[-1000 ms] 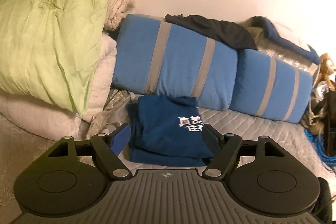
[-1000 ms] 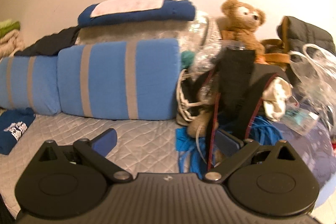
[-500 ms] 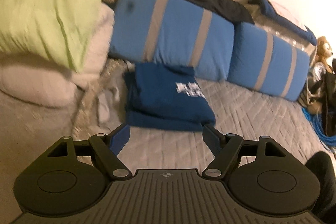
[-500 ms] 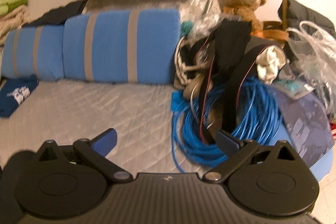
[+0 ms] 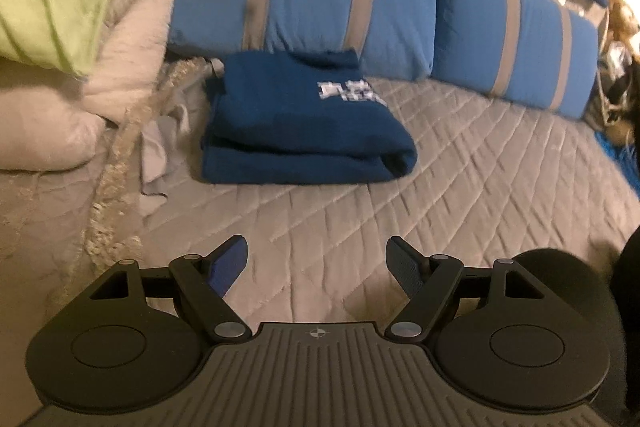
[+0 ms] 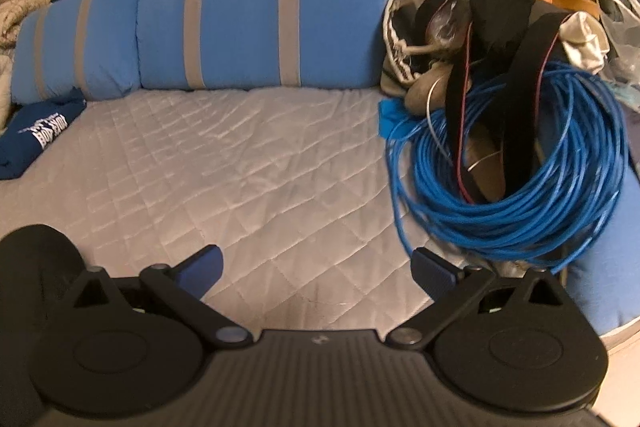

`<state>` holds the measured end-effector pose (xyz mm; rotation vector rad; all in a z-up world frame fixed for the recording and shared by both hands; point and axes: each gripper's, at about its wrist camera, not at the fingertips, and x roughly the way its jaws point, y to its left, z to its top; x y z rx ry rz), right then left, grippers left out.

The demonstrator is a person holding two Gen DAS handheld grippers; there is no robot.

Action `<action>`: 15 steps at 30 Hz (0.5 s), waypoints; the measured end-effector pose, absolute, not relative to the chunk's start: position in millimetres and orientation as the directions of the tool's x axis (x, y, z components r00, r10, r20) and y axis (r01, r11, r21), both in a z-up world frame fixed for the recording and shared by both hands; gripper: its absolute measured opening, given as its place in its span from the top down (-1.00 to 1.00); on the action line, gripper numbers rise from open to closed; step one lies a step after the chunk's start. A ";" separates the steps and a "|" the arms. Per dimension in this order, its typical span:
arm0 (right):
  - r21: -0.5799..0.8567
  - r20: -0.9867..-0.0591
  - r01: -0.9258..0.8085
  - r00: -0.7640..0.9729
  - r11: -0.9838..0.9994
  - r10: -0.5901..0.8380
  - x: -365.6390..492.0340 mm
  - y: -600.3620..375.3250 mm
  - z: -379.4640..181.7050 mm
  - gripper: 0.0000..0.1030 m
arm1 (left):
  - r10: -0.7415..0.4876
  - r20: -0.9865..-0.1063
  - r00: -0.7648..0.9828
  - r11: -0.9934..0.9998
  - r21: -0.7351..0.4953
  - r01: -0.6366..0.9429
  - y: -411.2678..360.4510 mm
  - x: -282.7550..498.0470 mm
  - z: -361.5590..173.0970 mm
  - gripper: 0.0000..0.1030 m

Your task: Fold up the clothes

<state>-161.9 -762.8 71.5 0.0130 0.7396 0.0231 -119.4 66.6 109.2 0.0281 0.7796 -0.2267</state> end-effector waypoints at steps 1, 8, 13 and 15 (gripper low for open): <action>0.013 -0.682 -0.006 0.732 1.000 0.013 -158.2 -761.2 66.0 -1.00 | -0.195 -0.707 0.679 0.974 -0.061 0.216 63.4 -116.0 103.9 -0.48; -0.015 -0.737 0.034 0.675 0.999 -0.034 -134.3 -750.3 24.2 -1.00 | -0.189 -0.752 0.631 0.973 -0.058 0.223 47.7 -97.8 72.6 -0.48; -0.002 -0.756 0.037 0.654 0.999 -0.026 -124.4 -741.1 -0.6 -1.00 | -0.161 -0.784 0.599 0.976 -0.035 0.216 40.3 -86.9 49.9 -0.48; -0.005 -0.765 0.039 0.643 0.999 -0.029 -121.7 -736.7 -10.0 -1.00 | -0.153 -0.798 0.582 0.977 -0.035 0.210 38.5 -82.2 39.7 -0.48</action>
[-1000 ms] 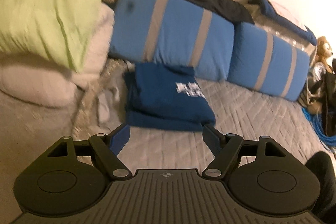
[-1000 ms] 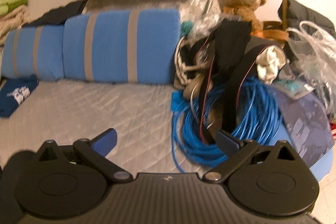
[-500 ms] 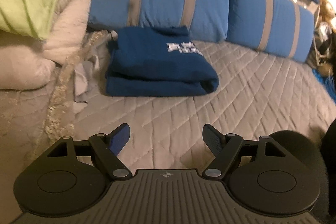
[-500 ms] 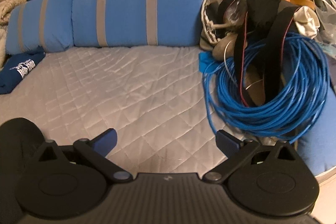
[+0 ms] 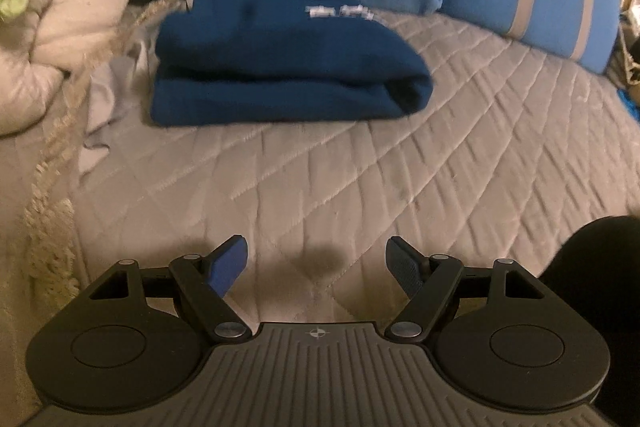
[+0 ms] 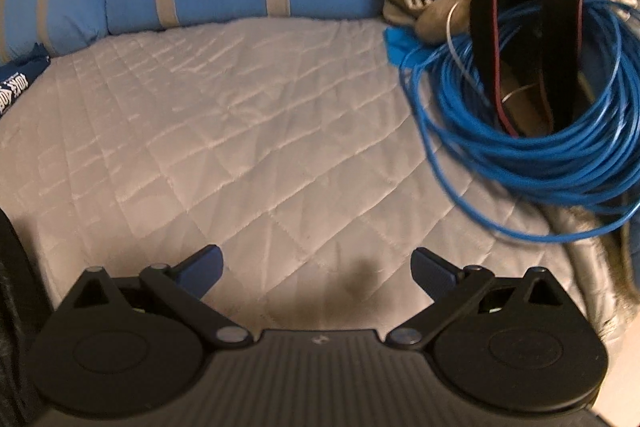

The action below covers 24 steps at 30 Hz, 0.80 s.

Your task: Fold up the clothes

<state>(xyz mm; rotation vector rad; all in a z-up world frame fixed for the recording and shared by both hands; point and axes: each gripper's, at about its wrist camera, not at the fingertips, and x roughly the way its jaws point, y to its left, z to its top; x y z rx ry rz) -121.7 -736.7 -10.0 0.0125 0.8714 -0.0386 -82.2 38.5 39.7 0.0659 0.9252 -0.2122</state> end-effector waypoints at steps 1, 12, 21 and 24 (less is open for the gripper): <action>-0.009 -0.769 0.039 0.639 0.999 -0.032 -120.6 -734.4 -14.7 -1.00 | -0.150 -0.805 0.574 0.978 -0.035 0.207 37.7 -80.1 34.4 -0.48; -0.005 -0.744 0.070 0.666 0.998 -0.050 -109.2 -724.5 -39.8 -1.00 | -0.111 -0.791 0.602 0.984 -0.002 0.179 29.7 -70.5 13.2 -1.00; 0.006 -0.709 0.126 0.700 0.992 -0.084 -87.3 -722.8 -46.3 -1.00 | -0.085 -0.782 0.618 0.986 0.022 0.164 22.1 -55.0 9.2 -1.00; 0.006 -0.698 0.146 0.709 0.989 -0.100 -78.4 -722.4 -48.0 -1.00 | -0.081 -0.777 0.624 0.987 0.026 0.160 20.0 -47.8 9.0 -1.00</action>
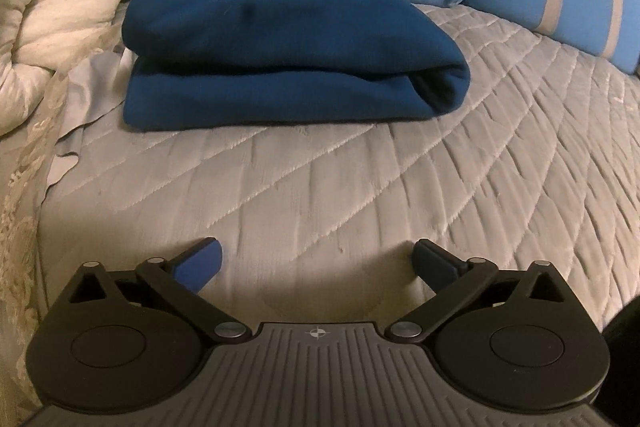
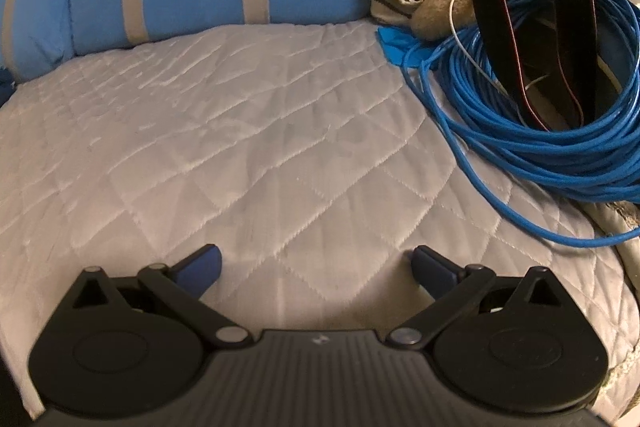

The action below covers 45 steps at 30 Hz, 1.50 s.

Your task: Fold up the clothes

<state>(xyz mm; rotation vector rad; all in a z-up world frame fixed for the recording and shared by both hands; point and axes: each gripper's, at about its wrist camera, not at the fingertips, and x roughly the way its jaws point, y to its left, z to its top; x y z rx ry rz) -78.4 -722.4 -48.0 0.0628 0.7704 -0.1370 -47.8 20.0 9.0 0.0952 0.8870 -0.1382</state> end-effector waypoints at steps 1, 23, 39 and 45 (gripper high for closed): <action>0.006 -0.694 0.153 0.712 0.988 -0.106 -75.5 -722.2 -48.6 -1.00 | -0.078 -0.776 0.626 0.987 0.027 0.157 19.2 -45.3 9.0 -1.00; 0.010 -0.631 0.226 0.757 0.974 -0.169 -23.6 -722.5 -55.1 -0.99 | -0.030 -0.677 0.735 0.995 0.052 0.088 3.0 0.8 -3.5 -1.00; 0.025 -0.545 0.238 0.817 0.971 -0.186 -37.0 -721.0 -65.2 -0.99 | -0.028 -0.575 0.818 0.995 0.058 0.075 1.7 -10.0 -12.6 -1.00; 0.028 -0.544 0.238 0.819 0.971 -0.185 -37.3 -721.2 -65.4 -0.99 | -0.031 -0.575 0.818 0.996 0.056 0.076 3.7 -10.4 -13.5 -1.00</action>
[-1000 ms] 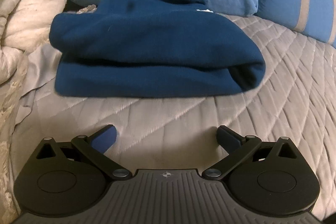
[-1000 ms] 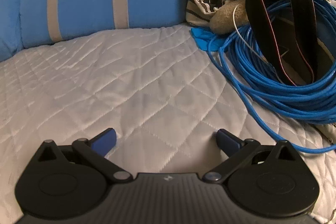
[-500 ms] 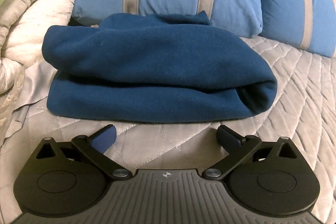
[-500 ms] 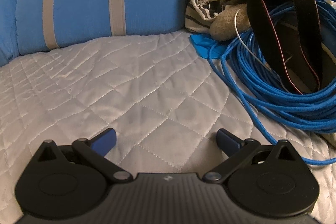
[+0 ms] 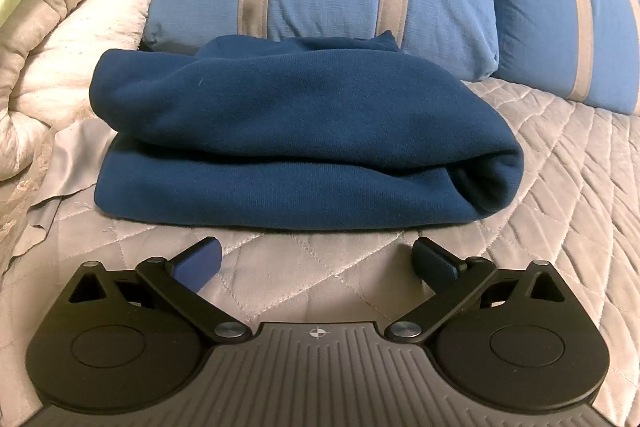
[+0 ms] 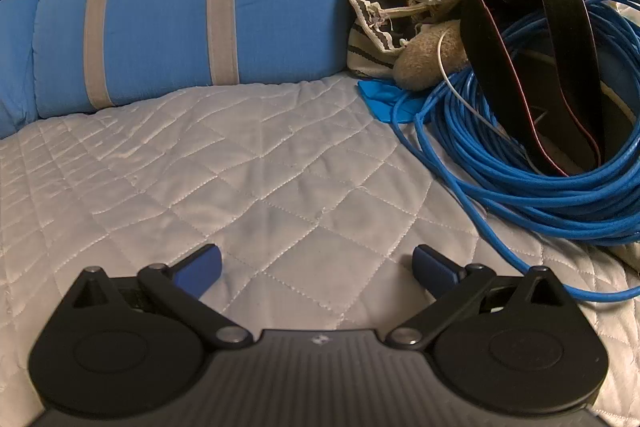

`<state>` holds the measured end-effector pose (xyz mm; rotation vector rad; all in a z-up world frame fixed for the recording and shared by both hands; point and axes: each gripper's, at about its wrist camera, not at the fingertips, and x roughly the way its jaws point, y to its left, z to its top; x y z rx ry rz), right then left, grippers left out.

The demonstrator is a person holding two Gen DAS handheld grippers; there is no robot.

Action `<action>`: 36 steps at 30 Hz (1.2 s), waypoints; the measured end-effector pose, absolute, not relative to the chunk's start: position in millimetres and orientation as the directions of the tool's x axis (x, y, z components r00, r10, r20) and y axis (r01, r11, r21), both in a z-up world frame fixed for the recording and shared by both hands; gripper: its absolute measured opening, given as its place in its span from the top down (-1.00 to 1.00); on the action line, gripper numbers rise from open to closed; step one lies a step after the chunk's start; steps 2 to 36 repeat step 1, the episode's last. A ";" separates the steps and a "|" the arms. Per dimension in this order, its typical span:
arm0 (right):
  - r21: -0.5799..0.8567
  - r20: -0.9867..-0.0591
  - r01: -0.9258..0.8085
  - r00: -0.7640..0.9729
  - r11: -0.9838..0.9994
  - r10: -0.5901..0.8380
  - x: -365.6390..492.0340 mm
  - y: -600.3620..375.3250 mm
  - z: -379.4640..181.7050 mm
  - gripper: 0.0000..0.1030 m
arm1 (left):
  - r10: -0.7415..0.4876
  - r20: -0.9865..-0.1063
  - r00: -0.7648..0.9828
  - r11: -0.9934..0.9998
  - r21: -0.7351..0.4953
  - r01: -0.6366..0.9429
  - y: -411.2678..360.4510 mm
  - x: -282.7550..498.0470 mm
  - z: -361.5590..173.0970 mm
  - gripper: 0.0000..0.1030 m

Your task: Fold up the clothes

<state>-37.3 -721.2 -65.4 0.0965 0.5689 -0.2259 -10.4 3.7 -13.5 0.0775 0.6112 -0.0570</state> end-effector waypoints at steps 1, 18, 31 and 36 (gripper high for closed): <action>0.029 -0.543 0.238 0.819 0.971 -0.185 -37.5 -721.2 -65.4 -0.99 | -0.031 -0.575 0.817 0.996 0.055 0.077 3.9 -10.3 -13.5 -1.00; 0.029 -0.543 0.238 0.819 0.971 -0.185 -37.5 -721.2 -65.4 -0.99 | -0.031 -0.575 0.817 0.996 0.055 0.077 3.9 -10.3 -13.5 -1.00; 0.029 -0.543 0.238 0.819 0.971 -0.185 -37.5 -721.2 -65.4 -0.99 | -0.031 -0.575 0.817 0.996 0.055 0.077 3.9 -10.3 -13.5 -1.00; 0.029 -0.543 0.238 0.819 0.971 -0.185 -37.5 -721.2 -65.4 -0.99 | -0.031 -0.575 0.817 0.996 0.055 0.077 3.9 -10.3 -13.5 -1.00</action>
